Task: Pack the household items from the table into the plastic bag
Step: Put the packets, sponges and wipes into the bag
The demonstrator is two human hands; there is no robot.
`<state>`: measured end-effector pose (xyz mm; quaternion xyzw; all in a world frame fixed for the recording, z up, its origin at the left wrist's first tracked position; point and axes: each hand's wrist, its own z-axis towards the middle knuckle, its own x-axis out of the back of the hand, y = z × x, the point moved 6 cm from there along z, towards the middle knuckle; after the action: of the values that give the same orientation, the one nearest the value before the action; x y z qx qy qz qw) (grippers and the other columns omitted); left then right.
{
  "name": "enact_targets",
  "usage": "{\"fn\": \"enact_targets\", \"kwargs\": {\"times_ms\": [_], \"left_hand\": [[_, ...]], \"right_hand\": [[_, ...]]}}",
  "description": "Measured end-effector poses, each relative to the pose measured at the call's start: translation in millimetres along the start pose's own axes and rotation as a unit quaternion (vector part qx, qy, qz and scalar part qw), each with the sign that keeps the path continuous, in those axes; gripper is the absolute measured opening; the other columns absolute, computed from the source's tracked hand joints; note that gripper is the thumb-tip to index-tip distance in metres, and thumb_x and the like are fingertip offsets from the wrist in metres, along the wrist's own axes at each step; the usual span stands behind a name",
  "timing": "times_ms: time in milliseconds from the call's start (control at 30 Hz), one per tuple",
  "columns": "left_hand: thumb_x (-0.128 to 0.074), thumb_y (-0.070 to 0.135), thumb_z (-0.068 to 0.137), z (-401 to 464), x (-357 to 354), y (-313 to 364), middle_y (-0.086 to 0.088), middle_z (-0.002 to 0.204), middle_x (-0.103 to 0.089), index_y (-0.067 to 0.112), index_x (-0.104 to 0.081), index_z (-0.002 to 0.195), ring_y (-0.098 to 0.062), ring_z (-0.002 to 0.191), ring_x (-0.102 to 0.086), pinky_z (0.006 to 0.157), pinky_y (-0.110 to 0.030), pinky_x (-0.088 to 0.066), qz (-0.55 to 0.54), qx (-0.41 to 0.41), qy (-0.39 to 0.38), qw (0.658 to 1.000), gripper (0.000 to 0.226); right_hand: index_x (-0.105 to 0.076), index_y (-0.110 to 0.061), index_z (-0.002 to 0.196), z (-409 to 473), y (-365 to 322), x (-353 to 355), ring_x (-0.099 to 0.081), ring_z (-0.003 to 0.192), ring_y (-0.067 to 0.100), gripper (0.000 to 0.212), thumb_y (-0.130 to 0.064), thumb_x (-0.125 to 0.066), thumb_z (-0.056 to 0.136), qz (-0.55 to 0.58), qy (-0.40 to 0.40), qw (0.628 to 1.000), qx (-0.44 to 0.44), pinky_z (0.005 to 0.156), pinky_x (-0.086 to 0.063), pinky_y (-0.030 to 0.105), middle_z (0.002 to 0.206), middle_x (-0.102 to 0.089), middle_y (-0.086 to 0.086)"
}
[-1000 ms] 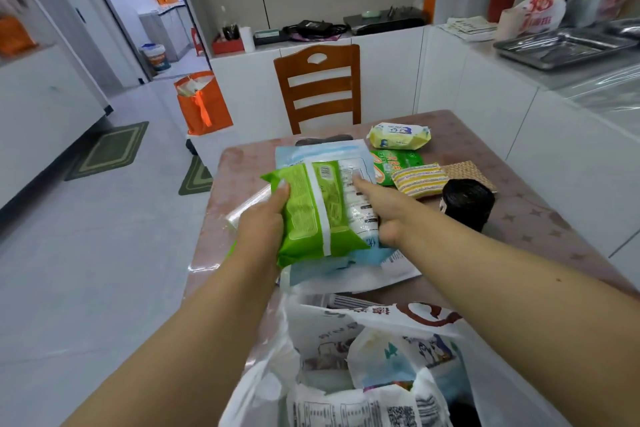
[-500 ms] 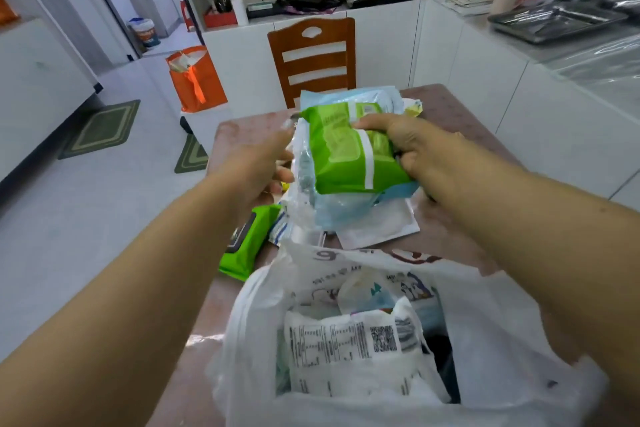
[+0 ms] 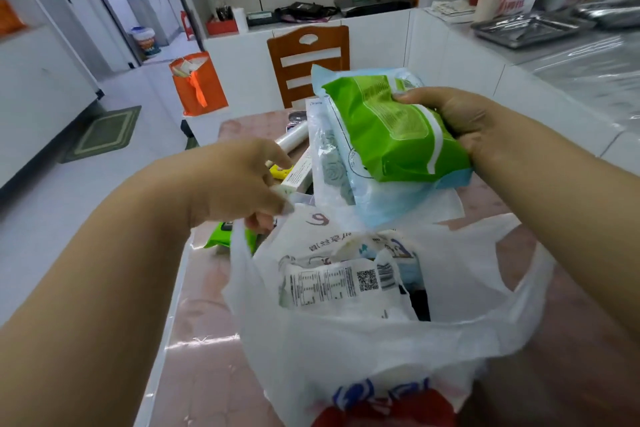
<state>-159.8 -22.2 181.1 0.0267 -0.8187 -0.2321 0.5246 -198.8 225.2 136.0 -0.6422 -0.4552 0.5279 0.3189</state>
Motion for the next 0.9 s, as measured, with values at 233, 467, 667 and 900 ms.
{"fn": "enact_targets", "kwargs": {"times_ms": [233, 467, 667, 900], "left_hand": [[-0.038, -0.009, 0.095, 9, -7, -42, -0.018, 0.095, -0.059, -0.008, -0.048, 0.124, -0.010, 0.040, -0.063, 0.040, -0.012, -0.047, -0.703, 0.072, 0.137, 0.694, 0.030], [-0.033, -0.010, 0.094, -5, -4, -50, -0.030, 0.137, -0.043, -0.006, -0.031, 0.134, -0.031, 0.068, -0.071, 0.045, -0.016, -0.052, -0.801, 0.095, 0.165, 0.568, 0.040], [-0.039, -0.013, 0.090, -24, -3, -27, -0.025, 0.126, -0.039, 0.005, -0.031, 0.142, -0.041, 0.091, -0.066, 0.049, -0.018, -0.055, -0.777, 0.084, 0.138, 0.609, 0.056], [-0.044, -0.010, 0.086, -32, -2, -33, -0.030, 0.139, -0.039, 0.002, -0.033, 0.142, -0.043, 0.088, -0.070, 0.048, -0.018, -0.054, -0.770, 0.098, 0.119, 0.619, 0.059]], "right_hand": [[-0.076, -0.009, 0.089, -31, 46, -22, -0.071, 0.077, 0.028, 0.029, 0.002, -0.068, 0.063, -0.111, -0.101, 0.989, 0.009, 0.074, -0.059, 0.042, 0.091, -0.073, 0.015], [-0.065, -0.002, 0.113, -42, 91, -54, -0.067, 0.097, 0.037, 0.048, 0.001, -0.072, 0.066, -0.347, -0.243, 0.894, -0.144, 0.080, -0.056, 0.049, 0.110, -0.070, 0.021], [-0.049, -0.016, 0.130, -31, 86, -90, -0.063, 0.093, 0.018, 0.075, -0.049, -0.079, 0.070, -0.701, -0.193, 0.681, -0.087, 0.081, -0.054, 0.026, 0.113, -0.064, -0.001], [-0.058, -0.028, 0.115, -78, 79, -113, -0.054, 0.108, 0.021, 0.056, -0.071, -0.040, 0.085, -0.799, -0.110, 0.558, 0.195, 0.088, -0.048, 0.042, 0.116, -0.059, -0.003]]}}
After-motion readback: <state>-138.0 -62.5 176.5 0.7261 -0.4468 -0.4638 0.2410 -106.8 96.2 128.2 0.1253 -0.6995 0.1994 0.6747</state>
